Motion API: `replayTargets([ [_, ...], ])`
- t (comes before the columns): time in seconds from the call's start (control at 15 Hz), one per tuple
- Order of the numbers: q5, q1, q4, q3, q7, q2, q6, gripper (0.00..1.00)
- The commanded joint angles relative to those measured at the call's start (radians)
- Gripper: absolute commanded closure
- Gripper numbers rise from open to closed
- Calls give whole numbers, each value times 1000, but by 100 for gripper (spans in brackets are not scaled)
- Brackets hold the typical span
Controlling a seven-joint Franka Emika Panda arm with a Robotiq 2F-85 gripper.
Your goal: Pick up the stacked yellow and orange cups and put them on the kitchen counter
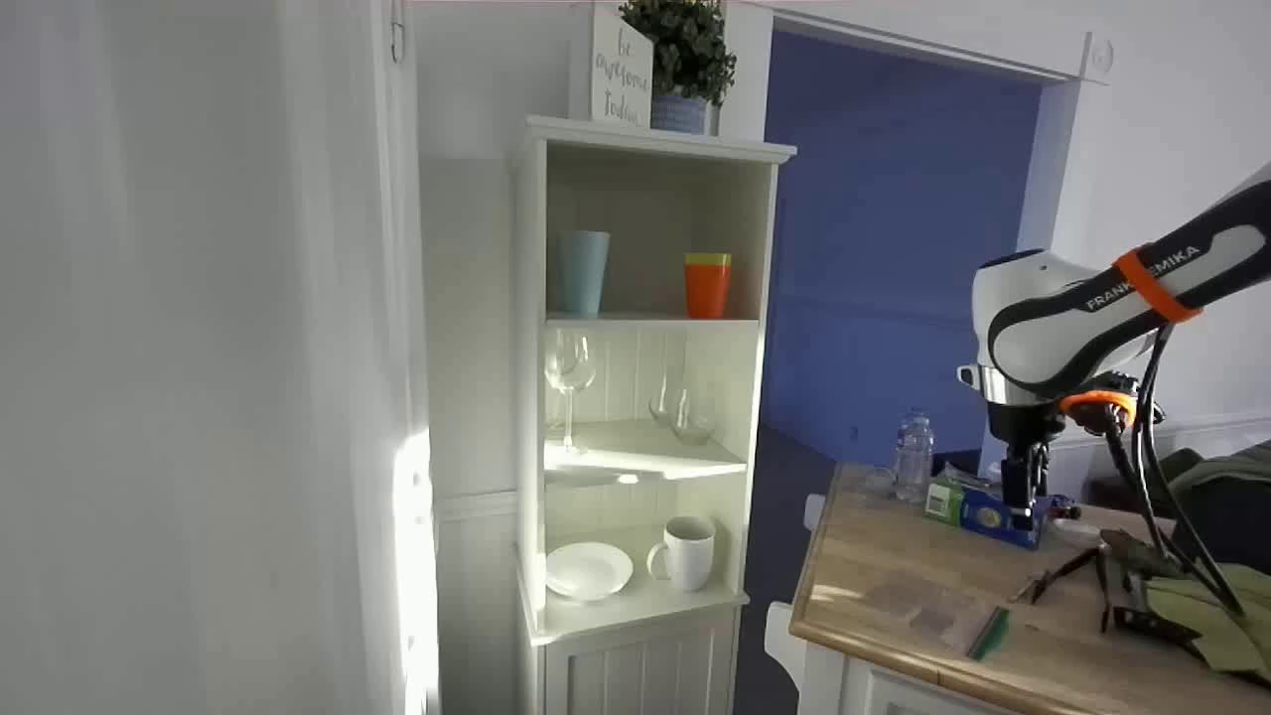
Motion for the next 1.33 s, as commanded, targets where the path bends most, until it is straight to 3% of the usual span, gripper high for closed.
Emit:
replayTargets([
  [0.0, 0, 2, 1, -1, 0, 0, -2, 0],
  [0.47, 0, 2, 1, -1, 0, 0, -2, 0],
  [0.53, 9, 14, 24, 24, 37, 7, -49, 0],
  [0.6, 45, 35, 29, 46, 84, 4, -48, 0],
  [0.87, 6, 85, 118, 196, 396, 17, -183, 0],
  [0.93, 19, 58, 156, 267, 478, 22, -238, 0],
  [1.0, 12, 104, 193, 267, 562, 37, -286, 0],
  [1.27, 49, 135, 351, 330, 814, 86, -408, 0],
])
